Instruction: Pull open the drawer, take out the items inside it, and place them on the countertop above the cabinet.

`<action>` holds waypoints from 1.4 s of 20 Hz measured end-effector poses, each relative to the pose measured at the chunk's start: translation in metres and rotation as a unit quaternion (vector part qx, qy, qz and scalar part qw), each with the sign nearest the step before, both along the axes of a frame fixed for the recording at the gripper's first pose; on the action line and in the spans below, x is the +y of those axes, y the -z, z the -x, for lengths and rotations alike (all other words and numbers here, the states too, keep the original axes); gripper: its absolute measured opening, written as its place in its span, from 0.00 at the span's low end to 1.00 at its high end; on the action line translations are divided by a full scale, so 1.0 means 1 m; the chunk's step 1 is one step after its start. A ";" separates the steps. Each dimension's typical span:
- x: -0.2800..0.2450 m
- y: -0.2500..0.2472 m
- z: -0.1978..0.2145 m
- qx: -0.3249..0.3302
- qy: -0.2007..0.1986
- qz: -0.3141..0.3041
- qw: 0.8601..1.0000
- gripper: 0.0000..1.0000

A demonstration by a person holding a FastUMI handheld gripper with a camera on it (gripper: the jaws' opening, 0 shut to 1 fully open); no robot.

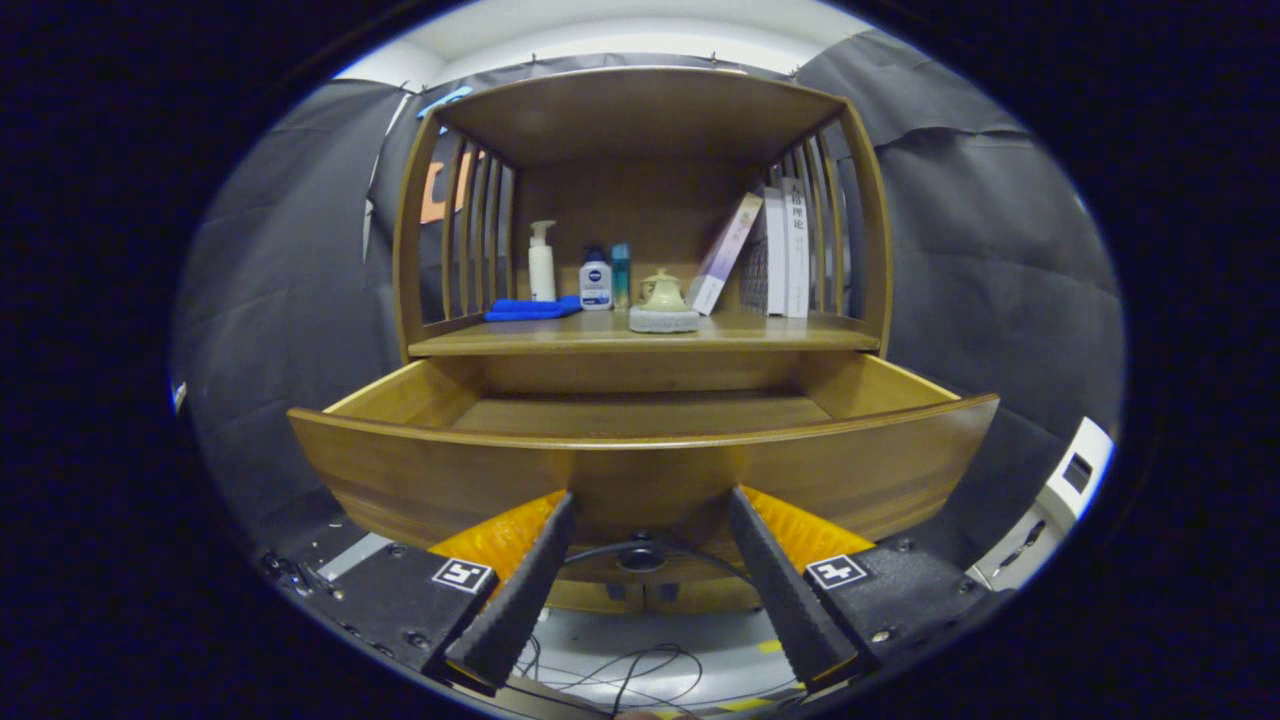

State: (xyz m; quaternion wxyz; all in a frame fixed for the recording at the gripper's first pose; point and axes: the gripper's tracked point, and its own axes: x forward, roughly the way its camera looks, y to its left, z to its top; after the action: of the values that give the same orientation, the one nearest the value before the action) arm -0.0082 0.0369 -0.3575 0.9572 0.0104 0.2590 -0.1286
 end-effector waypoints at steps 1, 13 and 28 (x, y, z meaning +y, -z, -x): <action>0.000 0.002 -0.009 0.003 0.000 -0.006 1.000 0.99; -0.016 0.014 -0.089 0.010 0.009 -0.008 1.000 0.99; -0.028 0.028 -0.148 0.023 0.016 -0.006 1.000 0.99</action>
State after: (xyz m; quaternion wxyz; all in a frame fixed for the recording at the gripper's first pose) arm 0.1400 0.0085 -0.3853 0.9489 0.0171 0.2810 -0.1427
